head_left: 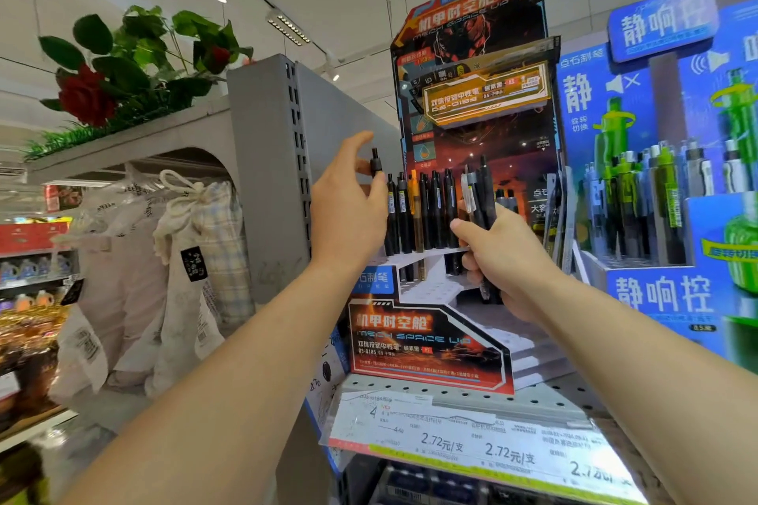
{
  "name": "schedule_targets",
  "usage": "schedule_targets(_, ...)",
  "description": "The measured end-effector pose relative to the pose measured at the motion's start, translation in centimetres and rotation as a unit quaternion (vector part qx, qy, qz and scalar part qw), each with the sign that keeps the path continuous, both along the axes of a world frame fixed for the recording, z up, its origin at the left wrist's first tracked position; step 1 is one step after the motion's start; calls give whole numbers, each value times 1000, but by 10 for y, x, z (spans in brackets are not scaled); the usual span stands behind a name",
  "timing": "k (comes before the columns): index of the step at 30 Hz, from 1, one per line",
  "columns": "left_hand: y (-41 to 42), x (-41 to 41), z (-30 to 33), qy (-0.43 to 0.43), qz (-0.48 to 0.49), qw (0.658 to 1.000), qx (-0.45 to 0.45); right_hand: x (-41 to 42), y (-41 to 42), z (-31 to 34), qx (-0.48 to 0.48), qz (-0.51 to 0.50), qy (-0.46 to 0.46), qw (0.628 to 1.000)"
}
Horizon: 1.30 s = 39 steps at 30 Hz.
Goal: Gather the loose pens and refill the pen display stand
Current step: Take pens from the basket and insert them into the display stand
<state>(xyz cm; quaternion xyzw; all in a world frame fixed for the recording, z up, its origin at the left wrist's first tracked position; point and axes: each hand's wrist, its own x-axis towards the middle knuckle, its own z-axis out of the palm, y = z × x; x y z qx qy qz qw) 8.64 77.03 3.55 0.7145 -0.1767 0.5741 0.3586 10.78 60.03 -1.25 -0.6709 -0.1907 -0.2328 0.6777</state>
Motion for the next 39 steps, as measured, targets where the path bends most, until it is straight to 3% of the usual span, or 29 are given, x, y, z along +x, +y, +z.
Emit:
schedule_targets(12,0,13,-2,121,97,981,119,-1,2,1,-5,-23,21,1000)
schedule_targets(24,-4,17,0,210,183,944,176,-12,7,1,42,94,40,994)
schedule_targets(36,-4,21,-1,187,108,968,129,-15,7,2,50,83,36,995)
schedule_targets(39,-4,20,-2,160,80,978,108,-16,8,2,68,128,44,989)
